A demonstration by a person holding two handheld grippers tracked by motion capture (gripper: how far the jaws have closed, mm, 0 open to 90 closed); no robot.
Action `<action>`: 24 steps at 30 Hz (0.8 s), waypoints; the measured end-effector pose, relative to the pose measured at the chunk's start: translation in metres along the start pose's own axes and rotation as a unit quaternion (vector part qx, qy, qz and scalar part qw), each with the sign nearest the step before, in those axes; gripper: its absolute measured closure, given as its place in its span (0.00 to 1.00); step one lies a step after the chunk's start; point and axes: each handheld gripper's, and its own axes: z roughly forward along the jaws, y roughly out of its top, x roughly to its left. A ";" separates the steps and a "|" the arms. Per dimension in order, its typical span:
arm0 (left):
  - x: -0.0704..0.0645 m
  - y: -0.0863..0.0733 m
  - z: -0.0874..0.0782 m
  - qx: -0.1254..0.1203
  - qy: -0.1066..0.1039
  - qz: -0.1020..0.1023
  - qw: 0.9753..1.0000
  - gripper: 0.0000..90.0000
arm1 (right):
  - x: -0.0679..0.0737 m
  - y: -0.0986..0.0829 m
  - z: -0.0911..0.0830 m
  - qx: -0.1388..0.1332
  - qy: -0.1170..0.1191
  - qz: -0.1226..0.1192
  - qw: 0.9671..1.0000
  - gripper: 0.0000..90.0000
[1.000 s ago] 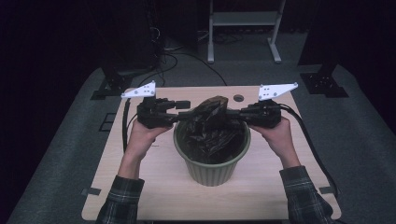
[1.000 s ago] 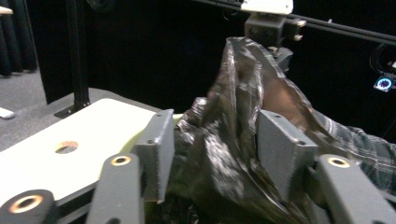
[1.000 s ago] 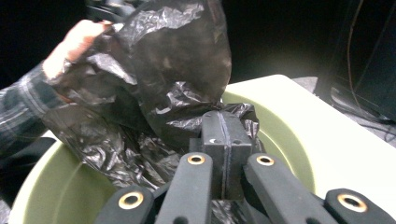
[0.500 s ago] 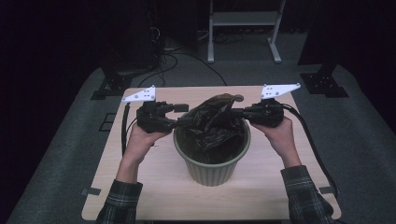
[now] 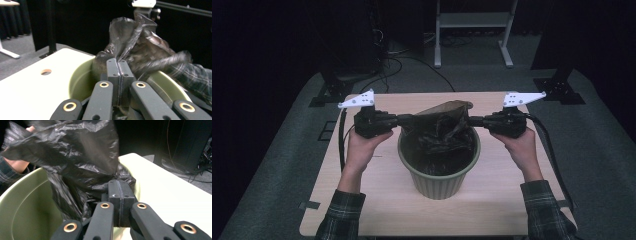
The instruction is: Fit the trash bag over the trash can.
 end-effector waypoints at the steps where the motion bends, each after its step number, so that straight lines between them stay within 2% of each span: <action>1: 0.001 0.001 -0.003 -0.001 0.005 0.000 1.000 1.00 | -0.001 -0.001 -0.001 0.000 0.000 0.001 1.000 1.00; 7: 0.007 -0.002 -0.010 0.008 0.025 -0.004 1.000 1.00 | -0.004 -0.005 -0.003 0.002 -0.006 0.011 1.000 1.00; 10: 0.011 -0.006 -0.010 0.007 0.035 -0.012 0.999 0.99 | -0.004 -0.006 -0.001 0.002 -0.007 0.012 1.000 1.00; 11: 0.016 -0.009 -0.011 0.012 0.052 -0.021 0.998 0.96 | -0.004 -0.006 -0.001 0.002 -0.011 0.011 1.000 1.00; 13: 0.017 -0.010 -0.014 -0.001 0.061 -0.032 0.998 0.76 | -0.004 -0.006 -0.002 0.003 -0.015 0.012 1.000 1.00; 14: 0.013 -0.009 -0.017 -0.016 0.059 -0.030 0.998 0.74 | -0.005 -0.006 -0.003 0.002 -0.017 0.011 1.000 1.00; 15: 0.010 -0.007 -0.019 -0.020 0.056 -0.024 0.998 0.71 | -0.005 -0.006 -0.004 0.003 -0.019 0.012 1.000 1.00; 16: 0.010 -0.007 -0.019 -0.020 0.056 -0.024 0.998 0.68 | -0.005 -0.006 -0.005 0.003 -0.020 0.010 1.000 1.00; 19: -0.003 0.004 -0.017 -0.017 0.043 -0.006 0.999 0.61 | -0.005 -0.006 -0.004 0.001 -0.019 0.010 1.000 1.00; 24: -0.016 0.016 -0.004 -0.012 0.018 0.014 1.000 0.56 | -0.005 -0.006 -0.001 0.002 -0.016 0.012 1.000 1.00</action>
